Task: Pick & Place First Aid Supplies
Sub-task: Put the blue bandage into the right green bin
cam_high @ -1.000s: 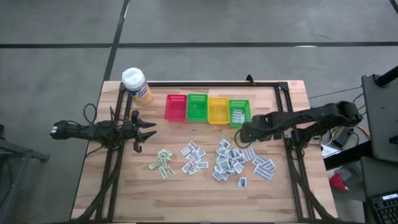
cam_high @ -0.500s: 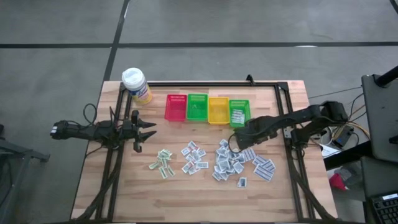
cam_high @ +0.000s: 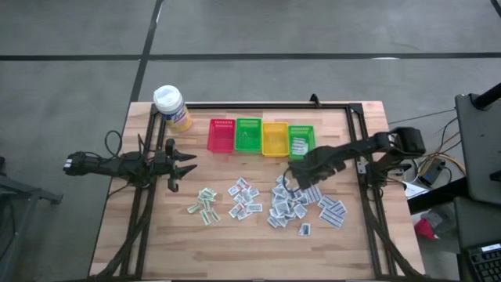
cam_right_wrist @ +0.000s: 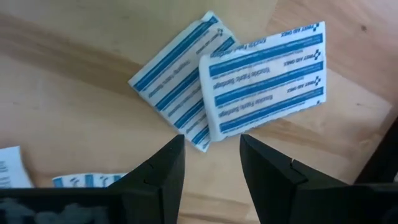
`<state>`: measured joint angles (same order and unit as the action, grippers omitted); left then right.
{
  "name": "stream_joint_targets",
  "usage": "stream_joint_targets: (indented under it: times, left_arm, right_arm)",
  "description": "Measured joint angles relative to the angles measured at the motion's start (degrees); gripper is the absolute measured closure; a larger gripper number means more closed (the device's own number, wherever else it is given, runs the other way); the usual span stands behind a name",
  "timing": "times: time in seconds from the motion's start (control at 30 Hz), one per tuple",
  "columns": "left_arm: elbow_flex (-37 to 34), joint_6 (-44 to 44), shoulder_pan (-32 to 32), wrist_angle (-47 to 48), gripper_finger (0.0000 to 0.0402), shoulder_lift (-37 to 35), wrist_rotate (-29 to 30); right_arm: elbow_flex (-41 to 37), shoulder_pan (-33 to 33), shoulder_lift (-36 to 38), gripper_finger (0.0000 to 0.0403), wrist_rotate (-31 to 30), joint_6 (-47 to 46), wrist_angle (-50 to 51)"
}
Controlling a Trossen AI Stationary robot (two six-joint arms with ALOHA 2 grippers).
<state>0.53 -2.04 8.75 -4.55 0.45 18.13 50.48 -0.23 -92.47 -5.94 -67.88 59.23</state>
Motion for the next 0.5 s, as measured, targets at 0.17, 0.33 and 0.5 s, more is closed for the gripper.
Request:
stream_joint_targets:
  times: [0.17, 0.33, 0.5]
  left_arm:
    - [0.0, -0.6, 0.0, -0.4, 0.0243, 0.0, 0.0]
    - [0.0, -1.4, 0.0, -0.5, 0.0243, 0.0, 0.0]
    - [0.0, -1.4, 0.0, -0.5, 0.0243, 0.0, 0.0]
  right_arm:
    - [-0.4, -2.3, -1.0, 0.0248, 0.0, 3.5, 0.0]
    - [-0.8, -3.5, -1.6, 0.0248, 0.0, 5.8, -0.1]
    - [-1.1, -4.1, -1.8, 0.0248, -0.1, 7.2, -0.3]
